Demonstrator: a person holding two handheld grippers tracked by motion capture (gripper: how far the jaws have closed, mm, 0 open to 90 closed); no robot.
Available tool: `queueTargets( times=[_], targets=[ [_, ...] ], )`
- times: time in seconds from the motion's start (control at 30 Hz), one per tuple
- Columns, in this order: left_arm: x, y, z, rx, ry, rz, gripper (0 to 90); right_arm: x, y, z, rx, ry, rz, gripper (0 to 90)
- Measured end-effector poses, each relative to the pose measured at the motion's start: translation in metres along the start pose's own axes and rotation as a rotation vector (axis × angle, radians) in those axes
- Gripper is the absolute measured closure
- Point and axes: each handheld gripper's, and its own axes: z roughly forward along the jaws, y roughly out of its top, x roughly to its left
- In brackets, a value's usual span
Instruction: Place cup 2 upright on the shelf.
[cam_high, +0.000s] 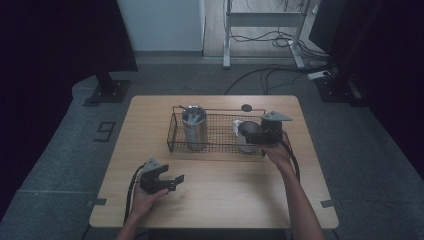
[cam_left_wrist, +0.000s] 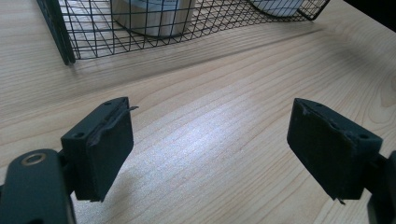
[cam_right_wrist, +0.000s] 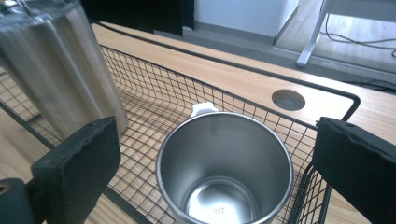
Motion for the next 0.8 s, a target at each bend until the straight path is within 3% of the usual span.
queueTargets(
  times=[0.43, 0.8],
  targets=[
    [0.000, 0.000, -0.001, -0.002, 0.002, 0.000, 15.0, 0.008, -0.013, -0.020, -0.019, 0.022, -0.015, 8.3],
    [-0.001, 0.000, 0.000, 0.002, 0.007, 0.006, 15.0, 0.012, -0.044, -0.044, -0.023, 0.038, -0.019, 12.7]
  ],
)
